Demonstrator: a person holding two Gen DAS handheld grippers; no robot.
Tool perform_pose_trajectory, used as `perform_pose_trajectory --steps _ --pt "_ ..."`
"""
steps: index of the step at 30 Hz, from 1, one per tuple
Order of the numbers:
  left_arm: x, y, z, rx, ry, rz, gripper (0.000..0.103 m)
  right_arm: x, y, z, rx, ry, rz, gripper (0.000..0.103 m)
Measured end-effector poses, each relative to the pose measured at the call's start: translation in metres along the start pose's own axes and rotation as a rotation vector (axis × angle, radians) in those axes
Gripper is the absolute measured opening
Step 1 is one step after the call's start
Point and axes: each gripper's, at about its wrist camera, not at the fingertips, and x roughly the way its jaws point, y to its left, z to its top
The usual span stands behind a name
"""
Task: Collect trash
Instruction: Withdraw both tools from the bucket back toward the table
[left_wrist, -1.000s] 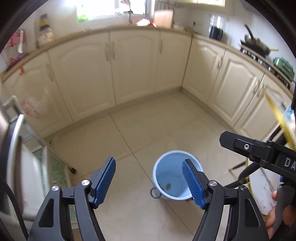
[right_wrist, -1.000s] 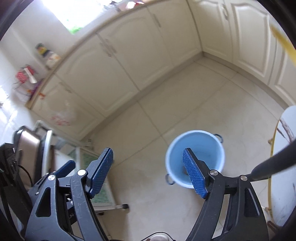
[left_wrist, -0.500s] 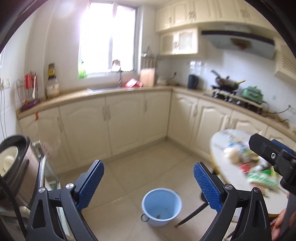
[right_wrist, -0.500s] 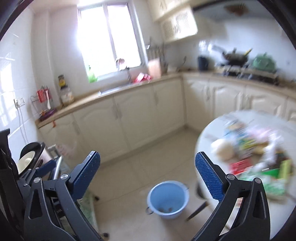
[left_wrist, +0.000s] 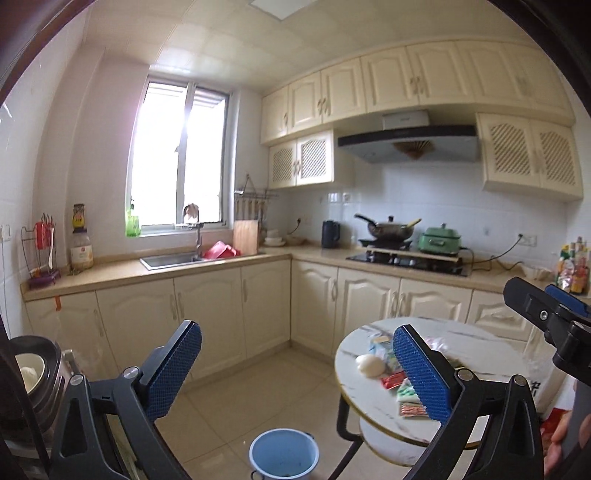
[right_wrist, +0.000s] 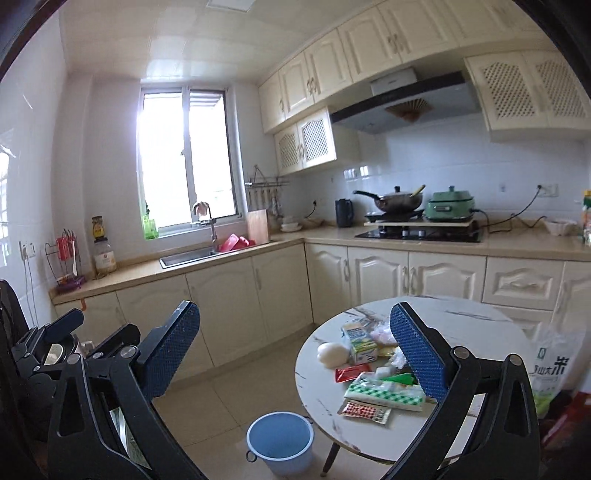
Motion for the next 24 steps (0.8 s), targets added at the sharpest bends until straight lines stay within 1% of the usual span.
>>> perform_pose_trajectory --steps 3,7,12,15,17,18,19,20,22,24 --pt "-0.041 0.003 -0.009 0.012 -0.045 -0.009 0.102 -0.027 -0.011 0.007 0.000 -0.039 -0.023 0.103" --pt "-0.072 0.008 -0.025 0.030 -0.088 -0.019 0.102 -0.055 -0.023 0.016 0.004 -0.084 -0.050 0.103" --pt "-0.083 0.007 -0.042 0.035 -0.092 -0.030 0.102 -0.065 -0.039 0.020 0.020 -0.105 -0.092 0.103" --pt "-0.079 0.007 -0.048 0.038 -0.079 -0.041 0.102 -0.064 -0.056 0.018 0.038 -0.095 -0.118 0.103" --pt "-0.069 0.007 -0.051 0.041 -0.061 -0.047 0.102 -0.058 -0.068 0.014 0.049 -0.085 -0.135 0.103" --pt "-0.059 0.006 -0.044 0.042 -0.052 -0.051 0.102 -0.055 -0.073 0.013 0.054 -0.078 -0.147 0.103" --pt "-0.053 0.006 -0.048 0.043 -0.039 -0.058 0.102 -0.051 -0.079 0.010 0.059 -0.069 -0.160 0.103" --pt "-0.046 0.006 -0.044 0.042 -0.030 -0.065 0.102 -0.047 -0.084 0.007 0.064 -0.062 -0.171 0.103" --pt "-0.022 0.002 -0.039 0.041 0.006 -0.083 0.102 -0.037 -0.098 0.000 0.078 -0.033 -0.197 0.103" --pt "0.001 0.002 -0.046 0.042 0.054 -0.094 0.102 -0.026 -0.112 -0.009 0.095 0.000 -0.221 0.103"
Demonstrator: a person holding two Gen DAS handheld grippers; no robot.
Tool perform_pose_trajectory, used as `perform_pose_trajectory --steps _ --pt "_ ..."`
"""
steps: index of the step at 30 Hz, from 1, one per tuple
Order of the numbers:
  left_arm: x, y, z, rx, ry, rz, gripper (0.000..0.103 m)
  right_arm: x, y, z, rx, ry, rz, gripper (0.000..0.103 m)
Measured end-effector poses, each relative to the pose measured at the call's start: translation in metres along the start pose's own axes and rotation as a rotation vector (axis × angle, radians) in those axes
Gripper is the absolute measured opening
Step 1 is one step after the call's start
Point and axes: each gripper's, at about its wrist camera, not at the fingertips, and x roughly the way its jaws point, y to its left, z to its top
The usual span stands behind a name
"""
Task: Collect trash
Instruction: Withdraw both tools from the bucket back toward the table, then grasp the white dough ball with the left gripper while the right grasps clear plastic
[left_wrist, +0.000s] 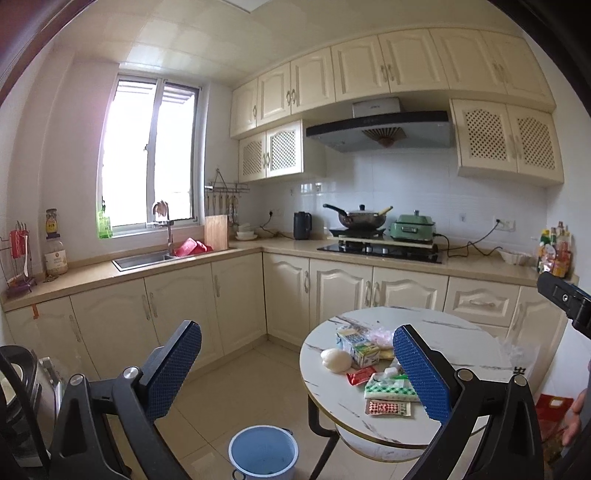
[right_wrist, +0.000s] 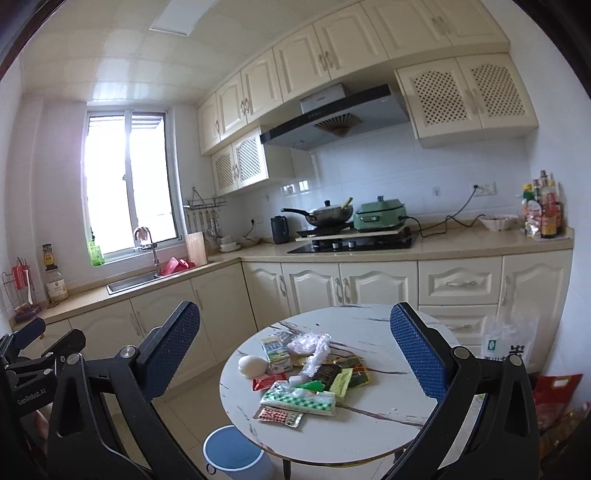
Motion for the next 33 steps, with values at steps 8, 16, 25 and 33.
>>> perform_pose_trajectory --steps 8,16,25,33 --pt "0.110 0.006 0.000 -0.001 0.189 -0.057 0.102 0.073 -0.044 -0.037 0.029 0.174 -0.084 0.103" --pt "0.253 -0.018 0.015 0.074 0.355 -0.107 0.102 0.154 -0.083 -0.071 0.025 0.343 -0.137 0.103" --pt "0.398 -0.046 0.019 0.136 0.495 -0.155 0.102 0.219 -0.123 -0.105 0.041 0.485 -0.199 0.103" --pt "0.476 -0.057 0.007 0.169 0.577 -0.162 0.088 0.260 -0.124 -0.114 0.017 0.536 -0.187 0.103"
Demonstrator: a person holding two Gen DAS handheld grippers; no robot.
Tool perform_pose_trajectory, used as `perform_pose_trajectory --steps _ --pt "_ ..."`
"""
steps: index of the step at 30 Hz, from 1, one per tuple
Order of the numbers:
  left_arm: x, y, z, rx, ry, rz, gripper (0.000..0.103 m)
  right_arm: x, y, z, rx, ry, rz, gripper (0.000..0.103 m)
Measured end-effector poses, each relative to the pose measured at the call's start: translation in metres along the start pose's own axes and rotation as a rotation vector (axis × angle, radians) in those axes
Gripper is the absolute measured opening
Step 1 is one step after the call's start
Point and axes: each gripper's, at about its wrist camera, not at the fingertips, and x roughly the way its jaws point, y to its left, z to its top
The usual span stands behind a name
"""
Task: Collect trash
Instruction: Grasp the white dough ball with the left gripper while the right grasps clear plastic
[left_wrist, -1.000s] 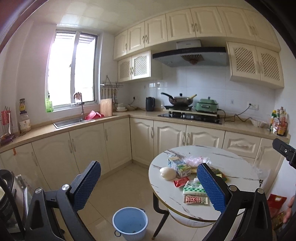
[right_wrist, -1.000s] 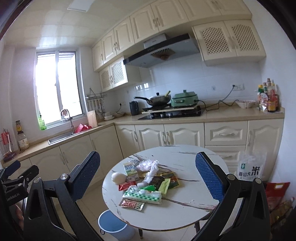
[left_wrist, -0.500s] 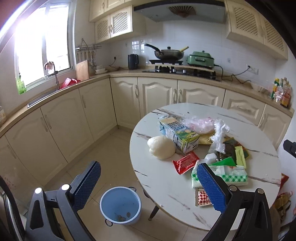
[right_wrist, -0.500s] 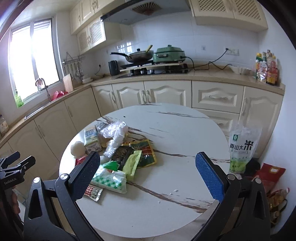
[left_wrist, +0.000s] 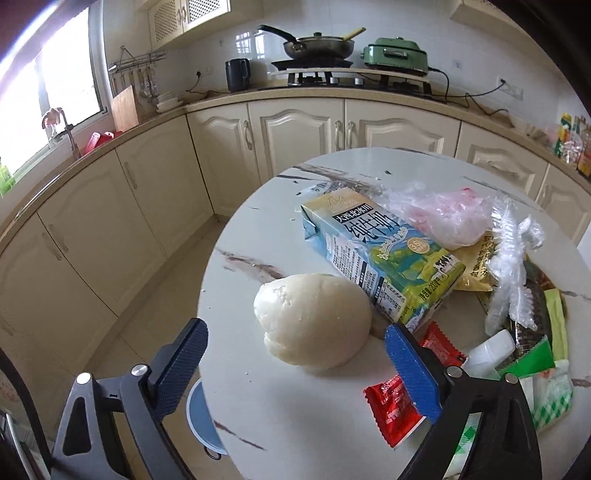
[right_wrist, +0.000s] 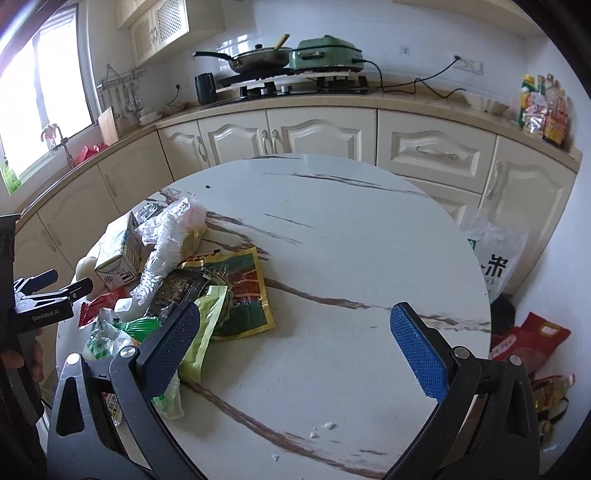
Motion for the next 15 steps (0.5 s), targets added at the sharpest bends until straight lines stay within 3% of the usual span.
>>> perform_pose_trajectory --steps 5,9,15 --pt "0.021 0.008 0.006 -0.023 0.036 -0.083 0.062 0.015 0.008 0.016 -0.008 -0.002 0.021 0.103" --pt "0.025 0.010 0.006 -0.013 0.017 -0.114 0.040 0.030 0.023 0.035 -0.017 0.002 0.082 0.103" --pt "0.009 0.025 -0.006 -0.059 -0.020 -0.163 0.037 0.068 0.065 0.055 -0.060 0.065 0.184 0.103"
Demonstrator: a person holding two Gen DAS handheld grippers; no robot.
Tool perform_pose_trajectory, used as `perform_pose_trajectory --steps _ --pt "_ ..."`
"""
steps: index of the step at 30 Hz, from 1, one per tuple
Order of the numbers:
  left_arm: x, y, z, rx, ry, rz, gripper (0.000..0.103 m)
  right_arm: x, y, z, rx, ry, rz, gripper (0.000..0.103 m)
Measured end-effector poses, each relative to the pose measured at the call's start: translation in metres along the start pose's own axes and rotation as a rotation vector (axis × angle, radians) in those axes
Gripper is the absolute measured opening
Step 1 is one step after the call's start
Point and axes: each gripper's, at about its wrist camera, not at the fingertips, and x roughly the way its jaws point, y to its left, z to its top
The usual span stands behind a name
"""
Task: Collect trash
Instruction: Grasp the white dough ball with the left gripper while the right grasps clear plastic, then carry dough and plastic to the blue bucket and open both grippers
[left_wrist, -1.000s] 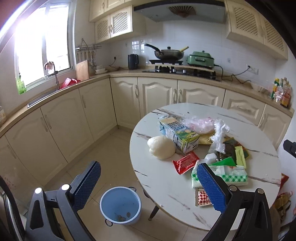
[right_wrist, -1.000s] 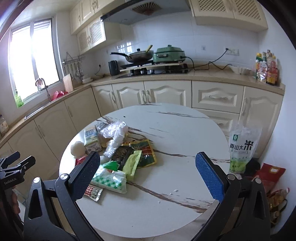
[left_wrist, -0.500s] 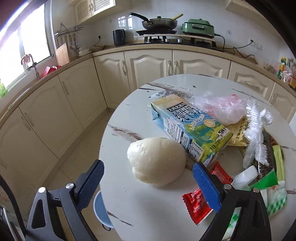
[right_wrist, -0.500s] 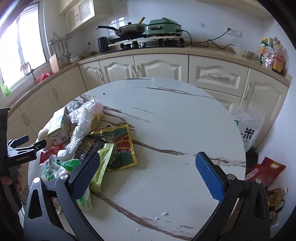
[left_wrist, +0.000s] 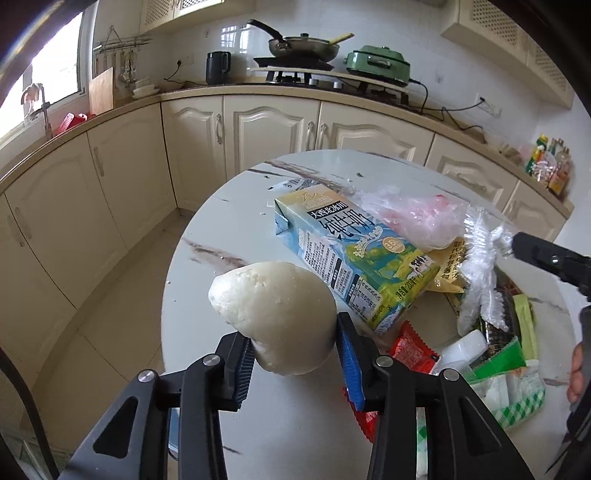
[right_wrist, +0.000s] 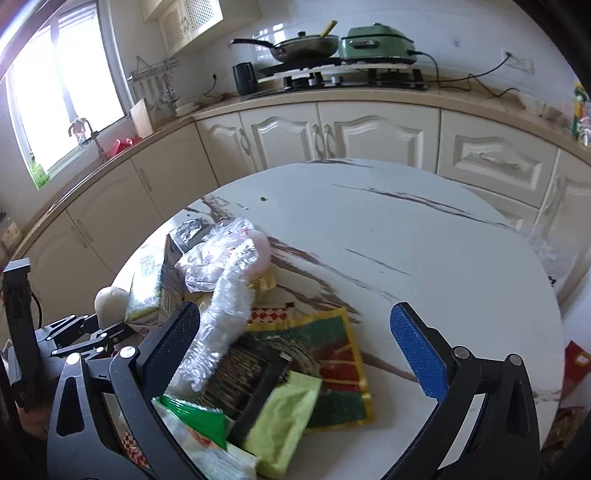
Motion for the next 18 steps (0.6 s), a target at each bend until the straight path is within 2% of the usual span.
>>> perform_pose_trajectory --steps 4,6,8,11,12,14,18 --pt "-0.022 0.010 -0.005 -0.017 -0.029 -0.019 0.037 0.025 0.028 -0.001 -0.072 0.051 -0.002 0.102" --pt "-0.034 0.014 -0.007 -0.019 -0.042 -0.029 0.037 0.032 0.034 -0.002 -0.086 0.063 -0.005 0.087" --pt "-0.045 0.018 -0.010 -0.020 -0.057 -0.040 0.037 0.040 0.037 -0.003 -0.097 0.091 -0.023 0.048" --pt "-0.064 0.023 -0.012 -0.028 -0.075 -0.049 0.037 0.035 0.036 -0.006 -0.088 0.084 -0.009 0.028" --pt "-0.070 0.026 -0.014 -0.032 -0.080 -0.054 0.037 0.028 0.035 -0.007 -0.084 0.062 -0.005 0.027" --pt "-0.083 0.033 -0.017 -0.045 -0.092 -0.061 0.037 0.014 0.034 -0.006 -0.082 0.032 -0.008 0.016" --pt "-0.109 0.048 -0.026 -0.067 -0.115 -0.068 0.037 -0.015 0.034 -0.002 -0.071 -0.030 -0.004 0.014"
